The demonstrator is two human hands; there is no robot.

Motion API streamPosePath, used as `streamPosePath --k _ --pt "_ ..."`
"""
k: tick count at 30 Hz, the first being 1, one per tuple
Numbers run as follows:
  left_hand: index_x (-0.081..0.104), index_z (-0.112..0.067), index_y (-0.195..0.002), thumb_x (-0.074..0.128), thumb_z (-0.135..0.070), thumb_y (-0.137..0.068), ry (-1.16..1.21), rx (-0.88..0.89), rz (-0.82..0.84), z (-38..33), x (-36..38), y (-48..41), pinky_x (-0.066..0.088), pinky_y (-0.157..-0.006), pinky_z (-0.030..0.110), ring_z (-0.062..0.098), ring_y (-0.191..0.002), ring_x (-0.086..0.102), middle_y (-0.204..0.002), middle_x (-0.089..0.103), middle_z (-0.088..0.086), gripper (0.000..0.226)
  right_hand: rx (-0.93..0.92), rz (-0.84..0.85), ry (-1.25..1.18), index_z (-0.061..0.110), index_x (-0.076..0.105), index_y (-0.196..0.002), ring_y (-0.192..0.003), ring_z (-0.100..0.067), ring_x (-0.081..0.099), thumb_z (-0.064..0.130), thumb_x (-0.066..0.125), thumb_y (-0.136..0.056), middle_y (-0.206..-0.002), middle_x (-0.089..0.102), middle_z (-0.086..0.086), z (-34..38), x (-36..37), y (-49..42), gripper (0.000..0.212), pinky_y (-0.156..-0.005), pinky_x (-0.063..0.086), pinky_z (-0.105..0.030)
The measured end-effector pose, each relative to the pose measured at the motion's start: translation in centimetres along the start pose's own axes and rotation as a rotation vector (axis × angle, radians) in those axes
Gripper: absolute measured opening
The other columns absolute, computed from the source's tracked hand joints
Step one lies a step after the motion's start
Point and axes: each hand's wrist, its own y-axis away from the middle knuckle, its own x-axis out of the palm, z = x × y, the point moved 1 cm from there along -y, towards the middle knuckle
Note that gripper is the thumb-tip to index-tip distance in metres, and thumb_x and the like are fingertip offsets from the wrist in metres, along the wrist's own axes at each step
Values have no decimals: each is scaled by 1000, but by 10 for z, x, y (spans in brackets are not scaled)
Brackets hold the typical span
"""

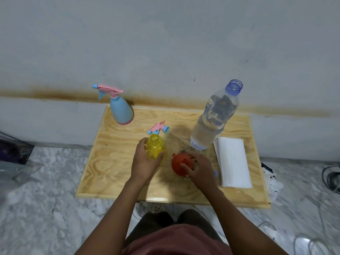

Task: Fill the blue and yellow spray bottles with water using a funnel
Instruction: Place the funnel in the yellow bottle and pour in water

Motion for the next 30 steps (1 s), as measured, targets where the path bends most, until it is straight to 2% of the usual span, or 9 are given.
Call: streamPosePath --k 5,11,13,17,20,22,25,28,30 --pt "46 -27 -129 83 -31 -76 -36 -36 -11 -7 3 4 49 -95 33 12 -115 55 -123 58 -10 64 -25 52 40 27 68 -111 -102 -19 59 46 63 -88 -108 67 2 4 5 -10 31 -93 44 -35" --pt "47 -19 -128 85 -27 -74 -28 -23 -26 -8 5 6 50 -97 38 20 -116 56 -124 58 -2 67 -36 59 -8 24 70 -109 -99 -20 63 37 56 -93 -104 71 1 17 -15 -15 25 -85 47 -33" --pt "46 -19 -131 87 -31 -71 -22 -31 -32 -7 5 6 47 -101 35 21 -121 53 -131 53 1 74 -26 34 -71 21 70 -112 -100 -17 63 34 59 -94 -106 70 1 26 -27 -15 24 -87 48 -33" --pt "38 -21 -143 86 -36 -72 -51 -10 -58 -22 -6 16 35 -108 27 11 -132 38 -142 35 -1 87 -68 -20 -261 23 69 -115 -102 -10 64 30 65 -93 -111 70 7 54 -54 -18 23 -91 51 -32" --pt "45 -34 -139 77 -40 -81 17 85 -52 -46 -28 30 40 -107 31 7 -132 42 -139 45 -11 66 -110 43 -367 18 71 -112 -94 -10 67 27 64 -94 -103 72 4 83 -77 -24 21 -83 53 -26" --pt "55 -37 -130 73 -32 -87 149 100 47 -67 -44 37 48 -99 30 3 -118 56 -128 59 -14 47 -139 76 -430 16 72 -109 -85 -5 69 23 65 -94 -95 73 5 104 -89 -29 18 -77 56 -24" --pt "60 -42 -122 71 -23 -87 262 127 193 -94 -59 41 52 -87 23 2 -97 66 -111 68 -18 41 -89 196 -561 20 71 -104 -75 -3 69 19 64 -95 -92 72 4 130 -95 -31 12 -71 58 -26" --pt "67 -38 -113 68 -20 -89 275 179 149 -106 -64 40 50 -83 15 -1 -95 66 -101 72 -24 30 -41 274 -641 16 71 -105 -81 -10 71 21 64 -95 -95 73 0 145 -92 -32 13 -68 59 -26" --pt "72 -30 -105 66 -22 -89 299 204 94 -111 -67 39 53 -84 19 1 -94 68 -99 76 -16 19 -29 281 -658 11 70 -107 -76 -8 70 22 63 -96 -92 73 -1 152 -89 -33 18 -59 55 -20"
